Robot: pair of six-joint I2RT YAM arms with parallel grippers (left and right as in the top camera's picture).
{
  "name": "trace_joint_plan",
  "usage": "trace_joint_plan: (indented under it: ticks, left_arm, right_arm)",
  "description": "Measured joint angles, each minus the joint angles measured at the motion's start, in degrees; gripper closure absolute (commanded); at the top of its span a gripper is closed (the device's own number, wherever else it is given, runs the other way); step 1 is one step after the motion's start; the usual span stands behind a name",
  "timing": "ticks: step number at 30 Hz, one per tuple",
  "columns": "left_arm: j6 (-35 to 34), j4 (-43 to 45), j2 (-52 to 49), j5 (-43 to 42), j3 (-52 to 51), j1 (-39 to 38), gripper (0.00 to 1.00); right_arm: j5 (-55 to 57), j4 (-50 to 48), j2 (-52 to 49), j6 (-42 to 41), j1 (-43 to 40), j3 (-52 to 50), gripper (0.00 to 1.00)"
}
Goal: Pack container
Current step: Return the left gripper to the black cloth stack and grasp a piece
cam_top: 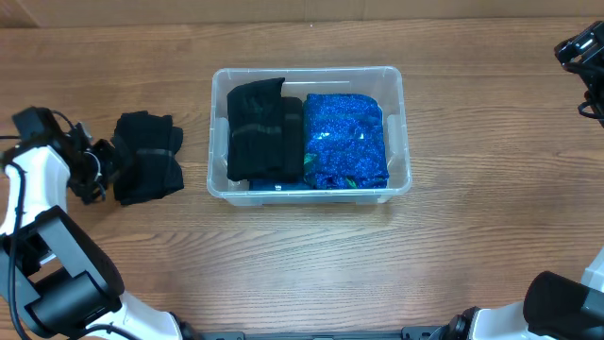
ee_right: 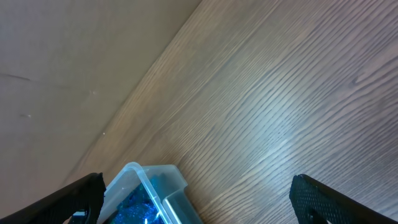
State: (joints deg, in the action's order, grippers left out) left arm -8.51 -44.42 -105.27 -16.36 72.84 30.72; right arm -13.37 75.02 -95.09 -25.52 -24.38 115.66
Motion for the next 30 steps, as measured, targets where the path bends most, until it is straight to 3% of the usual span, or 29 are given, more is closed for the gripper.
trace_joint_plan:
  ticks: [9,10,12,16,22,26,30]
  left_arm:
    - [0.07,10.36,-0.02,-0.22,-8.81,-0.31,0.07]
    - [0.0,10.71,-0.02,-0.22,-8.85,-0.31,0.14]
    - [-0.2,11.26,-0.02,-0.22,-8.85,-0.31,0.18]
    - [-0.42,10.4,-0.02,-0.24,-8.85,-0.31,0.11]
    - [0.15,9.62,-0.02,-2.99,-8.46,1.29,0.13]
    - [0.39,6.97,-0.02,-7.91,-4.85,4.24,0.05]
    - [0.83,6.95,-0.02,-6.51,-3.93,5.42,0.05]
  right_arm:
    - [-0.02,-0.02,0.0,0.02,0.0,0.0,0.0]
    - [0.0,-0.02,0.0,0.02,0.0,0.0,0.0]
    - [-0.02,-0.04,0.0,0.02,-0.02,0.0,0.0]
    - [0.0,-0.07,0.0,0.04,0.0,0.0,0.0]
    - [0.0,0.0,0.0,0.04,0.0,0.0,0.0]
    - [0.0,0.0,0.0,0.02,0.0,0.0,0.0]
    - [-0.02,-0.02,0.0,0.04,-0.02,0.0,0.0]
